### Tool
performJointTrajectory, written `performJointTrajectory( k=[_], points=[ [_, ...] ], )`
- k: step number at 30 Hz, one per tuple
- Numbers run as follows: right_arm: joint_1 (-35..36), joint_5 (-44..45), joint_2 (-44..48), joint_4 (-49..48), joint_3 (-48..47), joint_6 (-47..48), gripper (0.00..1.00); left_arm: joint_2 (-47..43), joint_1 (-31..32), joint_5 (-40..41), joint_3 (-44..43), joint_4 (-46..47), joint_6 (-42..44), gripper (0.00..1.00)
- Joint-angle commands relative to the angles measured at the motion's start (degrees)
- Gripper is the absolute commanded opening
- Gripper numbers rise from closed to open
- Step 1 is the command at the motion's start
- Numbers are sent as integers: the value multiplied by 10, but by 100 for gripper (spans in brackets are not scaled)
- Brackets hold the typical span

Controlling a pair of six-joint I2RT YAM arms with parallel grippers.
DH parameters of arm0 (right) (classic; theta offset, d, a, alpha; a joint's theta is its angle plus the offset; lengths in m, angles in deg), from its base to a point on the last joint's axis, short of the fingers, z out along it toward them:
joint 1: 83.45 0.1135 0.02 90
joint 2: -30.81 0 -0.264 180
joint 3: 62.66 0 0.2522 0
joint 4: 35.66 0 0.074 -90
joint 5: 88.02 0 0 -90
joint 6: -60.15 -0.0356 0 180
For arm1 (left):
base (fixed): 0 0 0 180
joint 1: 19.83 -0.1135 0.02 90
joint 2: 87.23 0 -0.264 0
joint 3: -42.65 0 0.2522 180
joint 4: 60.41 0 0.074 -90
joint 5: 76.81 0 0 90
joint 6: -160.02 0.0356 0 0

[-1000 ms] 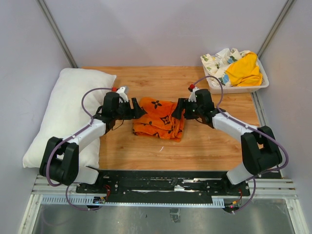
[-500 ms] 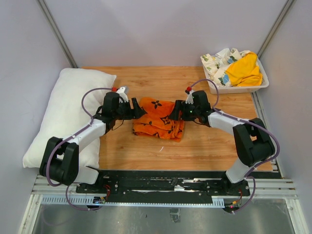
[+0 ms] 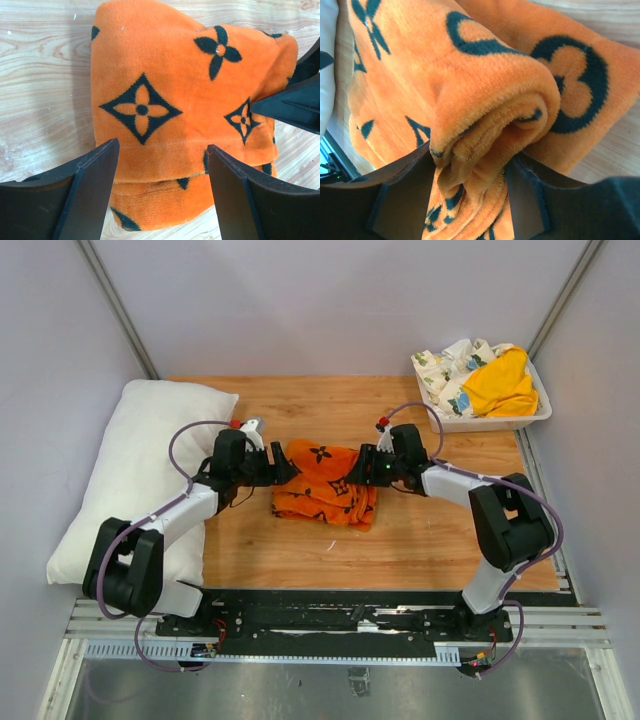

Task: Remove the pillowcase from the pillow
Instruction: Adjust the pillowcase at the center of the board.

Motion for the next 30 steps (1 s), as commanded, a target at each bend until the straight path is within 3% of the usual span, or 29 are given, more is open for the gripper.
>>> performJointTrajectory(
  k=[1, 4, 7, 19, 30],
  points=[
    [10, -14, -2, -2, -29, -4, 44, 6, -6, 0, 3, -3, 10, 75],
    [11, -8, 7, 31, -44, 10, 15, 3, -7, 2, 4, -5, 11, 75],
    [9, 4, 30, 69, -55, 26, 5, 2, -6, 5, 3, -6, 12, 75],
    [-27, 7, 85, 120, -51, 45, 7, 4, -6, 5, 2, -7, 11, 75],
    [-45, 20, 33, 78, -8, 21, 28, 1, -6, 12, 9, -4, 10, 75]
  ],
)
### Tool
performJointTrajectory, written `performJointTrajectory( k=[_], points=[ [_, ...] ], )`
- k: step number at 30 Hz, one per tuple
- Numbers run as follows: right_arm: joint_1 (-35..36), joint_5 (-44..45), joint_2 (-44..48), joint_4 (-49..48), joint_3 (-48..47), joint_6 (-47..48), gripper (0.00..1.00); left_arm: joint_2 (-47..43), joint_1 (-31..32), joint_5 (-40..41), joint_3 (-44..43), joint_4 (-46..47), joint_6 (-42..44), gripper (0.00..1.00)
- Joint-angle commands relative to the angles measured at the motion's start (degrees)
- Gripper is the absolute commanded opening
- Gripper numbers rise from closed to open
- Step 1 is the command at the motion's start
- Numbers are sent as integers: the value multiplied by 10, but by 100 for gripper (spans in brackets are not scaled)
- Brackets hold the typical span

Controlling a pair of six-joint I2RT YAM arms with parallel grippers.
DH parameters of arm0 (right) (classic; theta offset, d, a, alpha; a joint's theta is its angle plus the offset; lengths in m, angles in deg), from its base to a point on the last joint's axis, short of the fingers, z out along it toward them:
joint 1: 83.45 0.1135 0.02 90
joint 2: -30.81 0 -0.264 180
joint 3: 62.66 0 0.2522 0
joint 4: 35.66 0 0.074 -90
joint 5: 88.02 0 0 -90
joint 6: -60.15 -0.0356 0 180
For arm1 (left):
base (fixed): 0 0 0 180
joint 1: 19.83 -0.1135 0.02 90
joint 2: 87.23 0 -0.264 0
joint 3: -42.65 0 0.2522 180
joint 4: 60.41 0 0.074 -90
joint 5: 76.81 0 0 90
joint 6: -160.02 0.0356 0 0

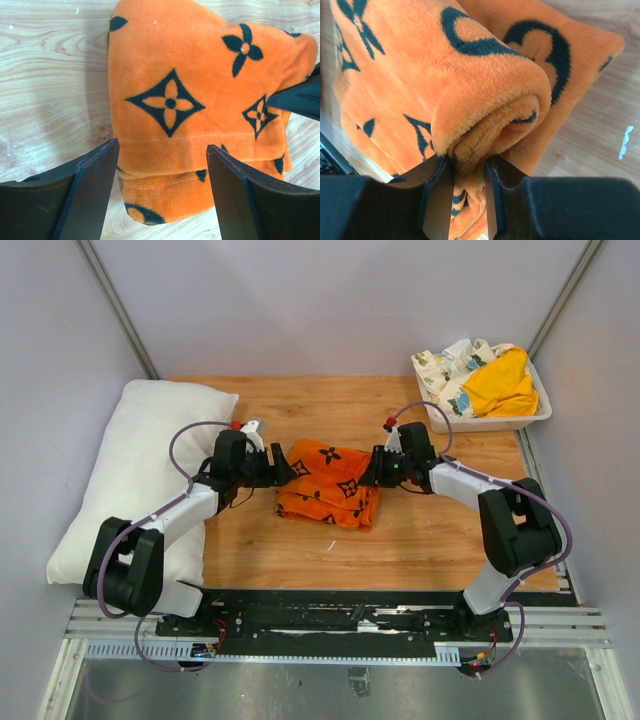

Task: Remove the pillowcase from the pillow
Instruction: Adjust the pillowcase at the center of the board.

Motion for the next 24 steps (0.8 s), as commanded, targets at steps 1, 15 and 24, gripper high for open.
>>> performJointTrajectory(
  k=[1, 15, 24],
  points=[
    [-21, 34, 13, 0, 7, -5, 34, -3, -6, 12, 10, 8, 6, 75],
    [93, 187, 97, -29, -51, 17, 24, 38, 22, -27, -31, 116, -20, 26],
    [93, 127, -50, -78, -143, -17, 1, 186, 23, -120, -147, 244, -75, 0]
  ],
)
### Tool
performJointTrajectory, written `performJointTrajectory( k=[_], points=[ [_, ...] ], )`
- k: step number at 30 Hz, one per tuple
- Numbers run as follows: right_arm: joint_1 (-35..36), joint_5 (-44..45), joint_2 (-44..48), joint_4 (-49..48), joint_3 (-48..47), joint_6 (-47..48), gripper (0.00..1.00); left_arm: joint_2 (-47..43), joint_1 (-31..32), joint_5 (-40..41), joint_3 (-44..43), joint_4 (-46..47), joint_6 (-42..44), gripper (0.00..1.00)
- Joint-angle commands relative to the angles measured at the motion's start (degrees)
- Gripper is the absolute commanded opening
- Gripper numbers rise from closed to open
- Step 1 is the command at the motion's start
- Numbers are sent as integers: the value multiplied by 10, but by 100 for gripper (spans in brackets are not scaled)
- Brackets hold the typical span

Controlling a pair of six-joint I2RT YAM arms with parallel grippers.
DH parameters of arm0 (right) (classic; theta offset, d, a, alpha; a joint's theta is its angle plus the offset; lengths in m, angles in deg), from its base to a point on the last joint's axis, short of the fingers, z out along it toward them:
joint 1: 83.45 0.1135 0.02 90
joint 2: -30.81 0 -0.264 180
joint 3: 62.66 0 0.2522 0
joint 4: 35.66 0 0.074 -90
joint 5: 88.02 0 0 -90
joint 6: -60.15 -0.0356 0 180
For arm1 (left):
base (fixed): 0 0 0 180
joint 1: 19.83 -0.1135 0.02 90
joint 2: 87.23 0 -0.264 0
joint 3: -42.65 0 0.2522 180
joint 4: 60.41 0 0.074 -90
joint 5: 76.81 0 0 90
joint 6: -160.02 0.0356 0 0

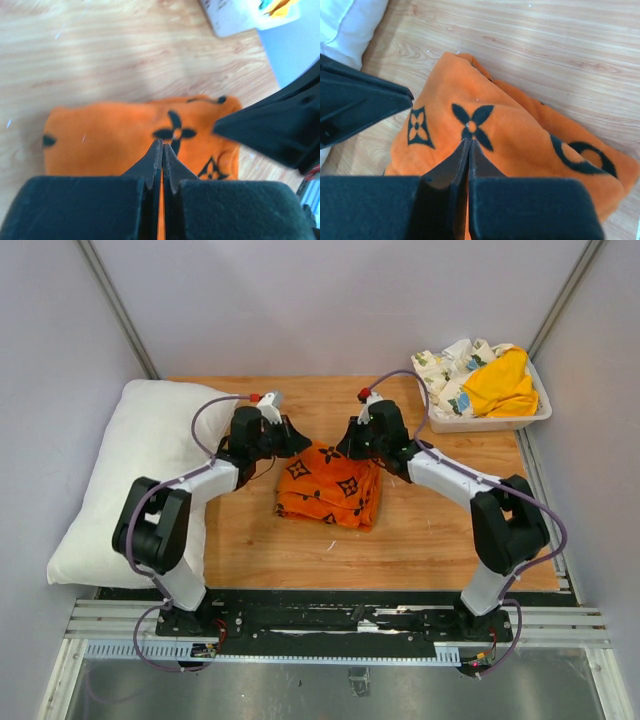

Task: Remove the pillowcase from the pillow
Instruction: Adjust the pillowcase at the center of the board.

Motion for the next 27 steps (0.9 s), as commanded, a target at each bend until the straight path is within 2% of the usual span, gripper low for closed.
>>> performJointTrajectory(
  k=[1, 6, 11, 19, 27],
  points=[
    [-13, -40, -55, -45, -25, -29, 1, 76, 3, -68, -58, 107, -44, 0],
    [-66, -94, -103, -129, 25, -87, 1, 177, 2, -71, -61, 158, -74, 0],
    [-118, -87, -96, -149, 85, -88, 1, 210, -10, -13, -6, 196, -86, 0],
    [-145, -76, -88, -143, 112, -72, 1, 179, -19, 96, -1, 125, -27, 0],
    [-145, -78, -56, -117, 116, -67, 1, 135, -26, 193, -74, 9, 41, 0]
  ],
)
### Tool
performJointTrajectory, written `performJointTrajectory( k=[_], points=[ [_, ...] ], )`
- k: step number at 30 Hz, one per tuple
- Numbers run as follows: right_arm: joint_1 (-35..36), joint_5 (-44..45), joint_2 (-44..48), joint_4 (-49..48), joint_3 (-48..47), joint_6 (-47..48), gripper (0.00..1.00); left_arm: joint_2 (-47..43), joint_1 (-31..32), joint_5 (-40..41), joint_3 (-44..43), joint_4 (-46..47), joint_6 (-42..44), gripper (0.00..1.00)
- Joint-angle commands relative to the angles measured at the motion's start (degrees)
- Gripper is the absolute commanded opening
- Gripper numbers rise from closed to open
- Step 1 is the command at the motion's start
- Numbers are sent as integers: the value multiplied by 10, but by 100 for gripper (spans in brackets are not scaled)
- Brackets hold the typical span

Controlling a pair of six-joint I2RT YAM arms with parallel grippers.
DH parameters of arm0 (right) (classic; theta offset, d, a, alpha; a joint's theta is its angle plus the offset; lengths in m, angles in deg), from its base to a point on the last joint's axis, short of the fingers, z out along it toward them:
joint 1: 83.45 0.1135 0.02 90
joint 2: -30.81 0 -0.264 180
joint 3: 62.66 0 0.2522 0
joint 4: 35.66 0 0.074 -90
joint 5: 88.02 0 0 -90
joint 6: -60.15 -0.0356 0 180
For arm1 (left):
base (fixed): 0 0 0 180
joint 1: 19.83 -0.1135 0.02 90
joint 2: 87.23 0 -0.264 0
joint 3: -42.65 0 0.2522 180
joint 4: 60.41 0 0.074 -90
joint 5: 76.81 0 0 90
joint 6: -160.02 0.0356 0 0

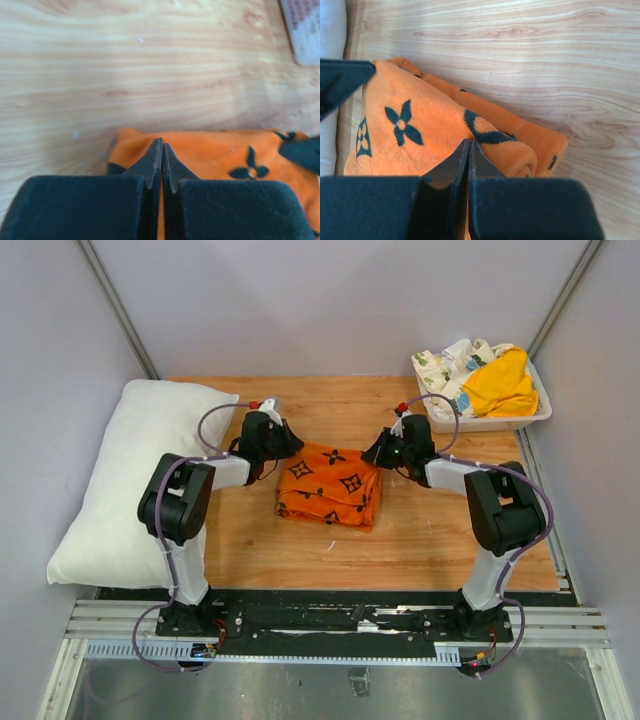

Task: Remove the pillowcase from the pillow
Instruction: Adjust the pillowcase at the center of the board.

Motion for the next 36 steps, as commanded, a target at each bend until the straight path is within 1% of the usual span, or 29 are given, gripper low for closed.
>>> performJointTrajectory(
  k=[1, 3, 4, 5, 7, 9, 10, 11, 12, 13, 14, 16, 18, 21, 23, 26, 29, 31, 33, 36],
  points=[
    [-15, 26, 46, 50, 16, 25, 1, -45, -20, 115, -27, -88, 63, 1],
    [-15, 38, 79, 77, 17, 39, 1, -76, -29, 115, -20, -93, 60, 5],
    [-15, 45, 99, 88, 16, 47, 5, -94, -34, 107, -13, -92, 55, 8],
    [-13, 54, 118, 98, 15, 56, 10, -116, -37, 93, -2, -87, 48, 10],
    [-8, 70, 153, 116, 10, 69, 15, -160, -39, 64, 15, -73, 39, 17],
    [5, 79, 175, 125, -2, 79, 21, -187, -39, 9, 27, -47, 26, 26],
    [12, 77, 177, 125, -10, 83, 24, -188, -38, -32, 28, -35, 18, 29],
    [19, 67, 172, 123, -19, 88, 26, -179, -36, -80, 22, -31, 17, 31],
    [29, 53, 161, 123, -36, 94, 26, -163, -30, -124, 12, -34, 20, 27],
    [35, 37, 146, 127, -51, 98, 26, -136, -24, -156, 4, -39, 25, 18],
    [40, 21, 128, 134, -67, 100, 23, -118, -14, -176, 1, -38, 29, 11],
    [47, -22, 93, 145, -92, 95, 18, -88, -3, -190, 6, -25, 26, 3],
    [51, -36, 68, 137, -95, 81, 15, -59, -1, -199, 25, 18, -2, 2],
    [53, -49, 31, 123, -101, 69, 12, -12, -1, -214, 24, 62, -35, 2],
    [51, -62, 4, 123, -109, 63, 10, 14, -2, -218, 18, 76, -54, 2],
    [35, -81, -25, 110, -104, 47, 7, 34, -9, -189, 21, 79, -70, 1],
    [8, -85, -25, 82, -67, 29, 5, 43, -41, -164, 43, 87, -93, 2],
    [-9, -78, -17, 82, -44, 28, 3, 42, -65, -152, 57, 88, -100, 2],
    [-21, -64, 0, 84, -25, 30, 1, 34, -84, -143, 56, 65, -89, 2],
    [-20, -49, 29, 101, -20, 44, 1, -8, -87, -115, 55, 29, -59, 4]
  ],
)
